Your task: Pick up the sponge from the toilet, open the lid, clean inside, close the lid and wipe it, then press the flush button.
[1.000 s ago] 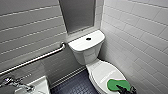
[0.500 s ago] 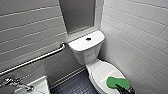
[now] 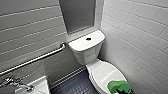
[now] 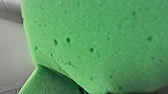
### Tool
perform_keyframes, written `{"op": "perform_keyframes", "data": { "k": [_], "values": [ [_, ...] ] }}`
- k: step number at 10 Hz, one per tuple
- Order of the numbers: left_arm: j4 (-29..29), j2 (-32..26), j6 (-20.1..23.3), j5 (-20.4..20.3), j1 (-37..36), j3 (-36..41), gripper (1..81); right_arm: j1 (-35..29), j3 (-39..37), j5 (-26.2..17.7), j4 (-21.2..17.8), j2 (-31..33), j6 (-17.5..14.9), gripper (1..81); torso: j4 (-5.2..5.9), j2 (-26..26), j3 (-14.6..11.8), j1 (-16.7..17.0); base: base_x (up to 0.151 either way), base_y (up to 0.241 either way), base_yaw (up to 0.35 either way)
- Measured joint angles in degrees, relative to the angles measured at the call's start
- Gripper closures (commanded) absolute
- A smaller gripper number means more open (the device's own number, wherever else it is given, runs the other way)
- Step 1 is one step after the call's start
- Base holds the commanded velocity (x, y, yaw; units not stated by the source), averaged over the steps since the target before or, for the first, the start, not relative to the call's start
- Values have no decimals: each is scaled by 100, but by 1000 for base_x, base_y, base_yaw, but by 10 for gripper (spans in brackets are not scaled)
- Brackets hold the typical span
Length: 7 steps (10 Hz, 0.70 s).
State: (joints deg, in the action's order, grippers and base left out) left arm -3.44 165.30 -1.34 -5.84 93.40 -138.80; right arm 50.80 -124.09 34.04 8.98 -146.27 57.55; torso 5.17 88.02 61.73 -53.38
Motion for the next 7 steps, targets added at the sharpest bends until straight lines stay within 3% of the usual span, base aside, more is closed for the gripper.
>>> {"op": "perform_keyframes", "data": {
  "k": [3, 7],
  "values": [
    [5, 29, 2, -17, -5, 13, 10, -2, 612, -269, -55, 396, -4, 811, 0, 0, 0, 0, 0, 0, 0],
    [13, 165, 24, -217, -10, 44, 10, 113, 2328, -752, -216, 1860, -11, 811, 0, 0, 2, 0, 0, 0, 0]
  ]
}}
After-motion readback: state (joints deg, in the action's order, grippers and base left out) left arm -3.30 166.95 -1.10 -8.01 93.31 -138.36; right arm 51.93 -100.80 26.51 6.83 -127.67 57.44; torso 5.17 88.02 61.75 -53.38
